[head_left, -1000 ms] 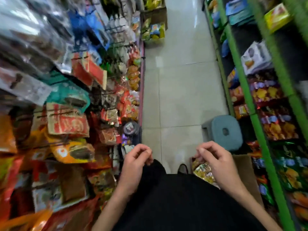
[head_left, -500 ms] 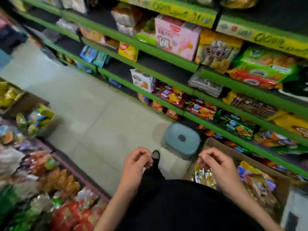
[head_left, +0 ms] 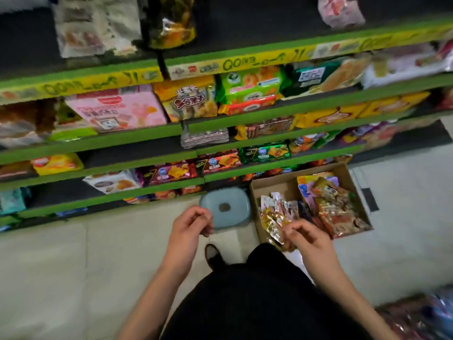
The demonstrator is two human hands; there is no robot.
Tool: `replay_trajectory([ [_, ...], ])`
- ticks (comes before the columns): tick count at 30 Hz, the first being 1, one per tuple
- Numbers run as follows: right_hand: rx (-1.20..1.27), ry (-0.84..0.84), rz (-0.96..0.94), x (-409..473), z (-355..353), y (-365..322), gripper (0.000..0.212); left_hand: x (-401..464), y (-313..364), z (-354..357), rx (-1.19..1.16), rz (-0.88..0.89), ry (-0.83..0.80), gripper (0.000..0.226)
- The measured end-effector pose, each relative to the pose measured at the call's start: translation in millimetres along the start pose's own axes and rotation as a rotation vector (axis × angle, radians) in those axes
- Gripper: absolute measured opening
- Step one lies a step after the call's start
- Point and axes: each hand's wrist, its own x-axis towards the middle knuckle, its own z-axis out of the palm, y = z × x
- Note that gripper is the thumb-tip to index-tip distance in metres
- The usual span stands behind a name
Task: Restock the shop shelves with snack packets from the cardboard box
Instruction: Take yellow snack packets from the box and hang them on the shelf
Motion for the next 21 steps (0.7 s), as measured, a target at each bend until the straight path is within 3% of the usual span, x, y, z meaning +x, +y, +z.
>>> replay_trajectory([
  [9, 0.260, 0.274, 0.120, -5.8, -41.6, 42.7, 0.017, 19.7, -10.5, 81.7, 0.198, -0.130, -0.203, 0.021],
  [21, 0.255, 0.353, 0.404, 35.5, -163.1, 174.4, 0.023, 81.9, -117.5, 253.7, 0.429, -0.312, -0.330, 0.029],
])
